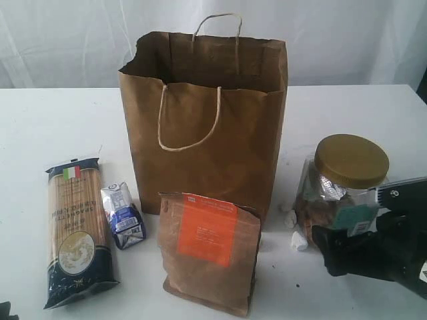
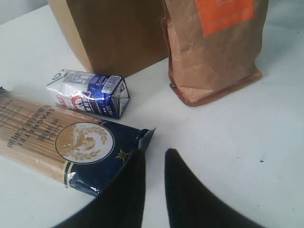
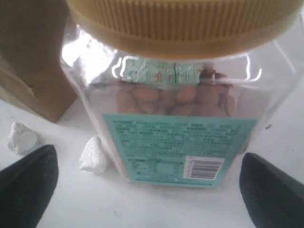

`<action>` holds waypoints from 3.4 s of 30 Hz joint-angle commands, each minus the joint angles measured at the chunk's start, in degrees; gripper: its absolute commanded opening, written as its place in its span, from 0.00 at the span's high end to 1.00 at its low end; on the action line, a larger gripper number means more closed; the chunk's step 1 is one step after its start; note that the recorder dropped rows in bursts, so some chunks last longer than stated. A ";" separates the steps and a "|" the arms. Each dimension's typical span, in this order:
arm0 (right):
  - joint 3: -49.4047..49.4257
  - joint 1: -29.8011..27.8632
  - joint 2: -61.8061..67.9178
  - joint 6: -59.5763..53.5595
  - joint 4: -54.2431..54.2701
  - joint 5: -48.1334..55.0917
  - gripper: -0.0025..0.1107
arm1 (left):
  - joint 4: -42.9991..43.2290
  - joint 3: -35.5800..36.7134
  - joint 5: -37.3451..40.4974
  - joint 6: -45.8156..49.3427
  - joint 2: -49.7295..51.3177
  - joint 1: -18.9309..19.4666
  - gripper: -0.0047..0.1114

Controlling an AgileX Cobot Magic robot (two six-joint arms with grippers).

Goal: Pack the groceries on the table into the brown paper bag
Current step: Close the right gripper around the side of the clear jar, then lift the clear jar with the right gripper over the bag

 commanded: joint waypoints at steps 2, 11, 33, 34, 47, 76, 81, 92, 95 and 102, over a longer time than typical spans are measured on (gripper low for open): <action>-0.99 -0.45 2.55 -0.92 1.46 -3.53 0.13 | -0.20 0.20 0.26 0.07 -0.28 -0.35 0.78; -2.56 -0.45 6.25 -0.80 1.46 -5.31 0.13 | -0.20 0.20 0.26 0.07 -0.28 -0.35 0.78; -4.88 -0.45 10.14 8.05 1.46 -6.13 0.84 | -0.20 0.20 0.26 0.07 -0.28 -0.35 0.78; -4.88 -0.45 10.14 8.29 1.46 -6.13 0.89 | -0.20 0.20 0.26 0.07 -0.28 -0.35 0.78; -4.88 -0.45 -3.91 4.20 2.39 -4.38 0.98 | -0.20 0.20 0.26 0.07 -0.28 -0.35 0.78; -11.03 -0.45 -24.91 -9.11 12.54 2.35 0.98 | -0.20 0.20 0.26 0.07 -0.28 -0.35 0.78; -28.47 -0.45 -27.78 -17.62 6.96 22.27 0.98 | -0.20 0.20 0.26 0.07 -0.28 -0.35 0.78; -49.87 0.90 -17.33 -22.02 -3.88 36.40 0.98 | -0.20 0.20 0.26 0.07 -0.28 -0.35 0.78; -52.83 3.73 -15.04 -26.92 -3.88 37.66 0.98 | -0.20 0.20 0.26 0.07 -0.28 -0.35 0.78; -57.13 9.07 -11.89 -31.76 -3.88 38.24 0.98 | -0.20 0.20 0.26 0.07 -0.28 -0.35 0.78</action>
